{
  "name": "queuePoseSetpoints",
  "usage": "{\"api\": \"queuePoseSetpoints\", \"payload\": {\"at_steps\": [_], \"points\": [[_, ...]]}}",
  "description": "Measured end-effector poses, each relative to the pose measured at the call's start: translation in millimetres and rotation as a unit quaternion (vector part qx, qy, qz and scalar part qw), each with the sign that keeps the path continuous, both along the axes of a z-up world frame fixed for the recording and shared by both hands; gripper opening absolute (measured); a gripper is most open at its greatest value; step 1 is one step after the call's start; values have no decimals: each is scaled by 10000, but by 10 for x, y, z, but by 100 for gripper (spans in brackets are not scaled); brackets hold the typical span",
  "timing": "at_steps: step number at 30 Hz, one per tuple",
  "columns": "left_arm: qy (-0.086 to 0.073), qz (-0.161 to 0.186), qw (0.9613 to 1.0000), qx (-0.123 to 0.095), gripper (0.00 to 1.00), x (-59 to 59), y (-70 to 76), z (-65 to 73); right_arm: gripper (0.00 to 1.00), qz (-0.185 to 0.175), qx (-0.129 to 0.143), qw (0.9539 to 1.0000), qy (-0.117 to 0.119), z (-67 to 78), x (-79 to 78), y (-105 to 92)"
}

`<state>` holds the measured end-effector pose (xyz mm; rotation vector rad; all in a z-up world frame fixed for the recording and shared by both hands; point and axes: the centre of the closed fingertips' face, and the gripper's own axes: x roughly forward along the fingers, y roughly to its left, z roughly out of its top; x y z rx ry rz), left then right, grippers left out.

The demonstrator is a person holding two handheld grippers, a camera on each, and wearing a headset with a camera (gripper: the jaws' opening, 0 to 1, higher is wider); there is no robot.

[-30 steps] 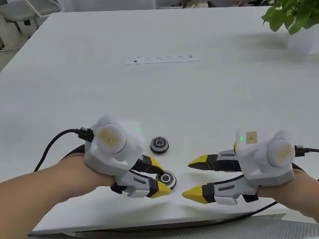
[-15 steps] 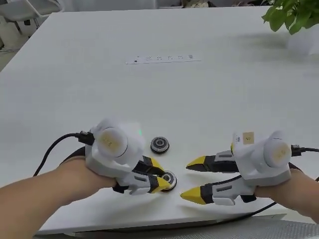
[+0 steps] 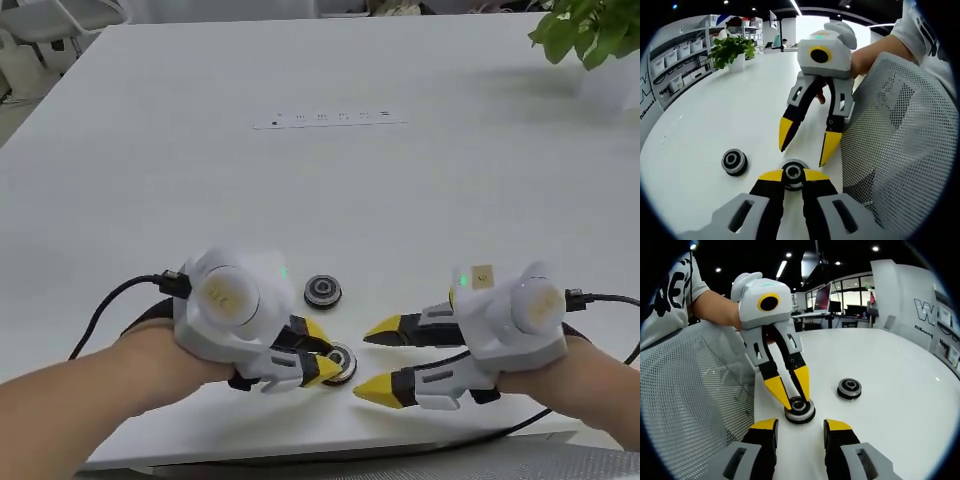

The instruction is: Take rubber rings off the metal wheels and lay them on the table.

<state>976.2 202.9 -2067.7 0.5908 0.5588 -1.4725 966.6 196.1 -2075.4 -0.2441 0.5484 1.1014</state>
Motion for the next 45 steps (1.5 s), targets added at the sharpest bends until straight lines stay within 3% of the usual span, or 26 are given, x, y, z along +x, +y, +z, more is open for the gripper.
{"api": "queuePoseSetpoints", "payload": {"at_steps": [23,37,45], "points": [[-27,44,10000,-50,8,10,1,-3,29,146,-77,9999,39,-87,-2,97],[-37,55,10000,-64,8,9,-2,-3,25,14,42,10000,-6,-74,53,111],[-39,51,10000,-71,8,9,-4,-5,24,-51,151,9998,89,-81,60,121]]}}
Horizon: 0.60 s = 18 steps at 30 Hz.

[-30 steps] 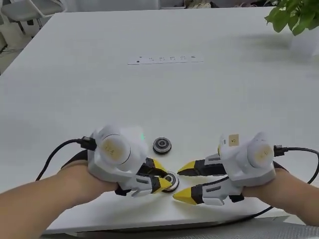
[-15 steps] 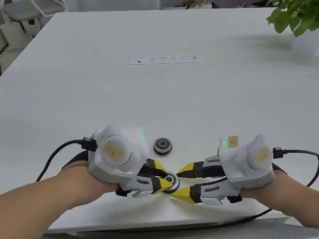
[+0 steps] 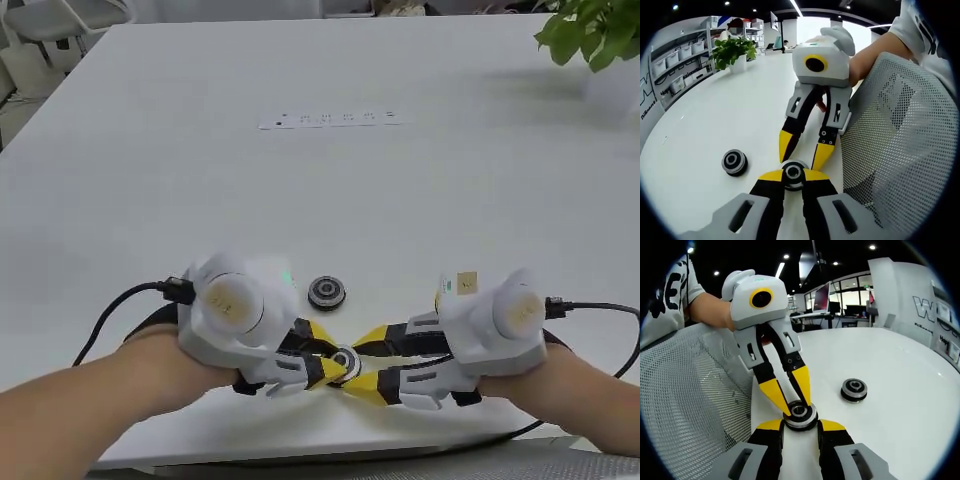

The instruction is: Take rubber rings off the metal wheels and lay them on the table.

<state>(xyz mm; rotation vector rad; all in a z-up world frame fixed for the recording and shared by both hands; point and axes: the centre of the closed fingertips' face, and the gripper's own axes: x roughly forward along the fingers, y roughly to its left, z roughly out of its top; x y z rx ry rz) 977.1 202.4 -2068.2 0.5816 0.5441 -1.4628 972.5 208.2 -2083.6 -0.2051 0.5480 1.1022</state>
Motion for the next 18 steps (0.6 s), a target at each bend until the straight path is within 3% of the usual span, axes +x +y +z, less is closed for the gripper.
{"api": "queuePoseSetpoints", "payload": {"at_steps": [18], "points": [[2,16,10000,-12,8,-5,1,1,15,-128,-65,9999,21,-6,-41,-70]]}}
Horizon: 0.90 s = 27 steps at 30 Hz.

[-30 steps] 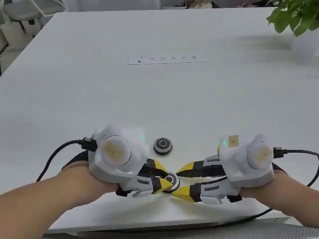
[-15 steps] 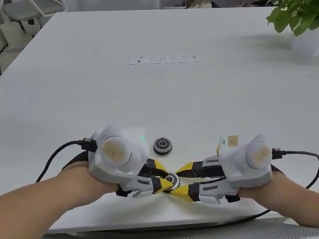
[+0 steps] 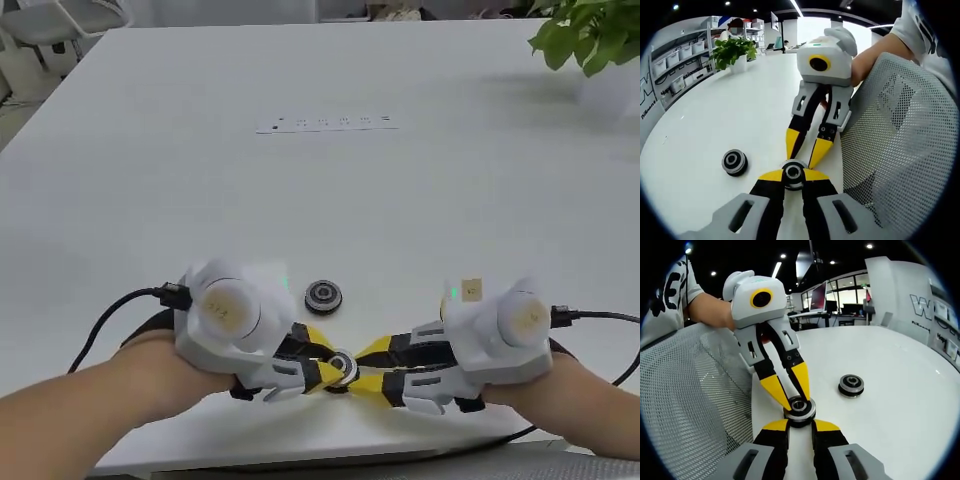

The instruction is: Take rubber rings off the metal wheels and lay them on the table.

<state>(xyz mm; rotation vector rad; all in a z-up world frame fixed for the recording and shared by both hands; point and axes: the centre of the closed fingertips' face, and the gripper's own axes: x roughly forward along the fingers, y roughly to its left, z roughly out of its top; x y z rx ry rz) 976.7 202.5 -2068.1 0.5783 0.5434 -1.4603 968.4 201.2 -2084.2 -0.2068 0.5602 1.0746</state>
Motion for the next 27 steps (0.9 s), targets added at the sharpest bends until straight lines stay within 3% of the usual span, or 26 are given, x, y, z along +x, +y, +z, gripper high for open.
{"api": "queuePoseSetpoints", "payload": {"at_steps": [19,27], "points": [[3,28,10000,-13,8,2,0,4,2,-158,-25,9998,146,-8,1,-45],[-1,28,10000,-20,8,5,-2,3,0,-359,121,9984,413,-12,5,-56]]}}
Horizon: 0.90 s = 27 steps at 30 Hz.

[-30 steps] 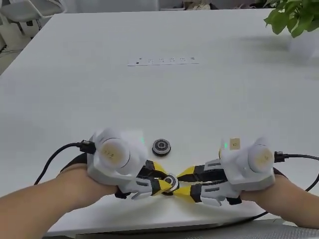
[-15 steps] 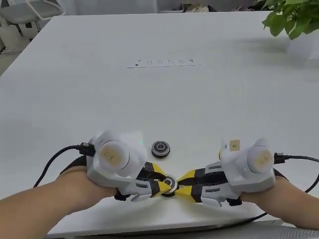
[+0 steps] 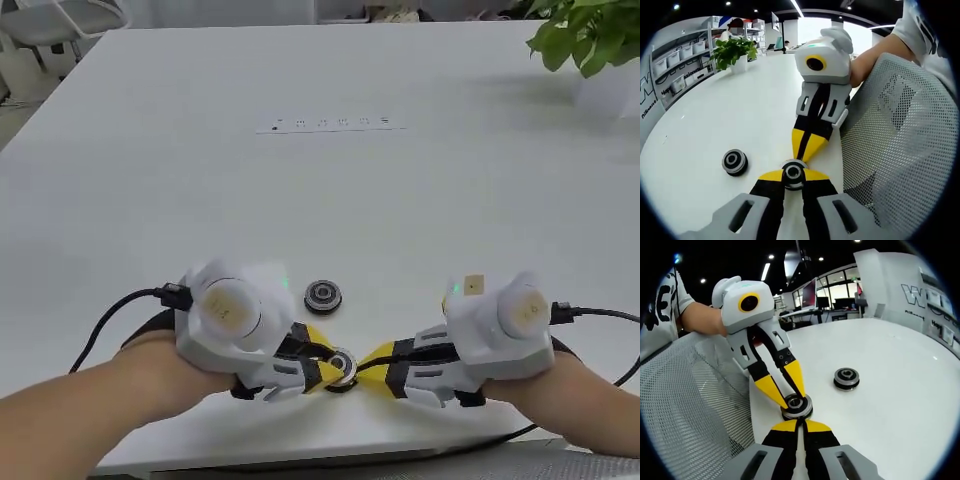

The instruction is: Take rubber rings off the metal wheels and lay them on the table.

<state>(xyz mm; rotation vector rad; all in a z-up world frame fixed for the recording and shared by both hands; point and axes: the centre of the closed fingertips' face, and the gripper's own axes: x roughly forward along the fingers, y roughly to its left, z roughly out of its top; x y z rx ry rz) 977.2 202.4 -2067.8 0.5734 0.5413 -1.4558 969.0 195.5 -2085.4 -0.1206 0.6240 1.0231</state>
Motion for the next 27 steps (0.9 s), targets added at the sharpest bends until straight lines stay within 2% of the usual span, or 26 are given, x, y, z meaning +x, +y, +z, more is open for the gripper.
{"api": "queuePoseSetpoints", "payload": {"at_steps": [7,17,22,27], "points": [[-1,-3,10000,-6,8,2,-3,-2,0,-154,66,9997,199,0,-3,-10],[19,19,10000,-4,8,4,-6,-5,0,-229,98,9994,259,10,-6,-20],[4,13,10000,-9,8,0,-9,-4,0,-345,188,9983,428,8,-8,-29],[-8,2,10000,-6,8,-7,-14,-3,0,-397,218,9977,499,9,-16,-33]]}}
